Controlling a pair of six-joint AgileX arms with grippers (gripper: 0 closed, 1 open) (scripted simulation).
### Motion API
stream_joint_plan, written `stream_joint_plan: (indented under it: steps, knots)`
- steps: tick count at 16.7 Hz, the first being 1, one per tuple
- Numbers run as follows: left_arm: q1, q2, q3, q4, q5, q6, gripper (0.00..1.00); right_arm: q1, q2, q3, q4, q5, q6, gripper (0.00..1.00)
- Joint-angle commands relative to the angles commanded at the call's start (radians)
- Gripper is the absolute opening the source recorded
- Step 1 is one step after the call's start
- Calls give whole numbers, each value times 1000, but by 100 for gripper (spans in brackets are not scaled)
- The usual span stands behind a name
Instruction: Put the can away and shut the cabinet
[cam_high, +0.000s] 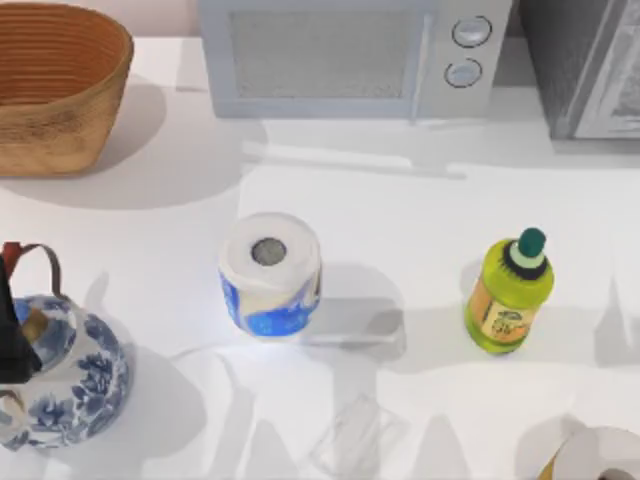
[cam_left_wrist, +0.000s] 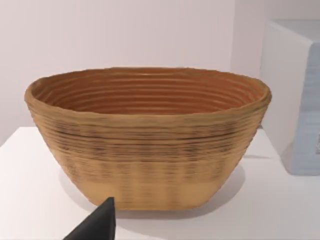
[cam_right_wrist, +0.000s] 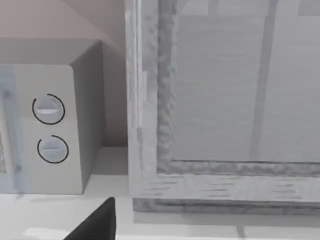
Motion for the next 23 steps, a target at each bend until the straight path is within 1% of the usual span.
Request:
stream_joint_plan:
  steps: [3, 10, 14, 16, 18, 23]
  knots:
    - [0, 0, 0, 0, 0, 0, 100, -150, 221, 58, 184, -159, 5, 100]
    - [0, 0, 0, 0, 0, 0, 100, -569, 888, 234, 688, -573, 20, 100]
    - [0, 0, 0, 0, 0, 0, 100, -774, 1204, 307, 922, -757, 21, 100]
    - [0, 0, 0, 0, 0, 0, 100, -845, 1308, 321, 999, -821, 22, 100]
    - [0, 0, 0, 0, 0, 0, 100, -885, 1368, 321, 1040, -861, 25, 100]
    - [0, 0, 0, 0, 0, 0, 100, -897, 1386, 319, 1051, -874, 26, 100]
